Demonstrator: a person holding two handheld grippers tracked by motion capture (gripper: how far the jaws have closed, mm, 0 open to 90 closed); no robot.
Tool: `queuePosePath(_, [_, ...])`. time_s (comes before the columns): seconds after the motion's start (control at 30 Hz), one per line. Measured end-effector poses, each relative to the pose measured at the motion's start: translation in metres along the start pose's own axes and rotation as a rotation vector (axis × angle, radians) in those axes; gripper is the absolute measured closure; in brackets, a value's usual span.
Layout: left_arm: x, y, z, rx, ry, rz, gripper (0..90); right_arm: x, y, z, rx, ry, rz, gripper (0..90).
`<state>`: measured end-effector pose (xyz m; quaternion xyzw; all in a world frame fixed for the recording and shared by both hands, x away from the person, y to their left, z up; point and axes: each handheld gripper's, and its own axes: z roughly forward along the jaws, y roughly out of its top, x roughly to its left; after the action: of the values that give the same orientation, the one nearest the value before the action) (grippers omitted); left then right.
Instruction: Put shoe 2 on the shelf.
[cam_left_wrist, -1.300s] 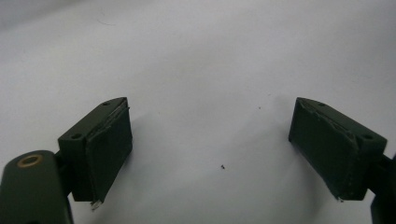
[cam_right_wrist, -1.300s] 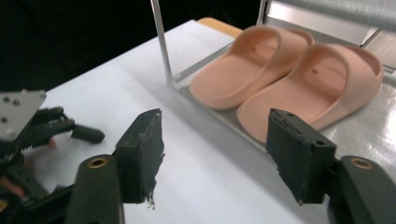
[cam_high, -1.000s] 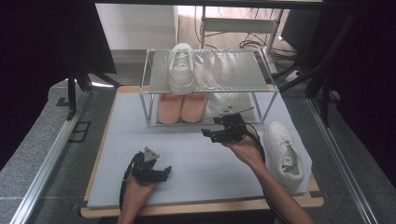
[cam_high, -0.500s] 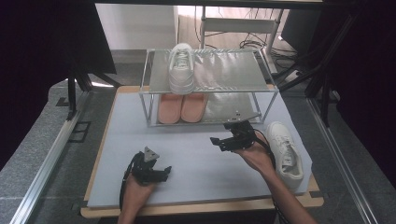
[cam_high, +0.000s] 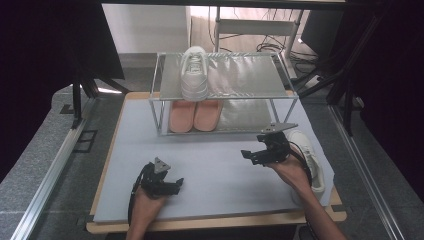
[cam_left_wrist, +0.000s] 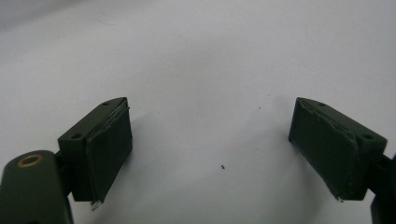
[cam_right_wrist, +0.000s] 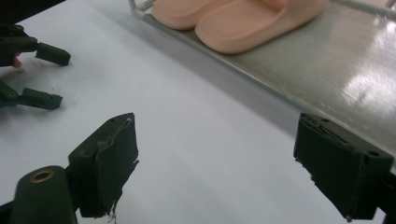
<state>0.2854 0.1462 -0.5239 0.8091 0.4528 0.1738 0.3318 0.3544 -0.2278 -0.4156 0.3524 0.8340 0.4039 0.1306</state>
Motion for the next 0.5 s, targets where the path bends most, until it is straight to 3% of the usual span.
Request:
queuePosePath(0.13, [0.000,0.000,0.000,0.000,0.000,0.000,13.5,-0.010,-0.006,-0.008,0.004,-0.028,0.048,13.7])
queuePosePath(0.23, [0.000,0.000,0.000,0.001,0.000,-0.002,13.6,-0.016,-0.010,-0.016,0.017,-0.066,0.053,16.2])
queuePosePath(0.5, [0.000,0.000,0.000,0.004,-0.001,0.000,13.5,-0.034,-0.021,-0.037,0.047,-0.152,0.096,51.4])
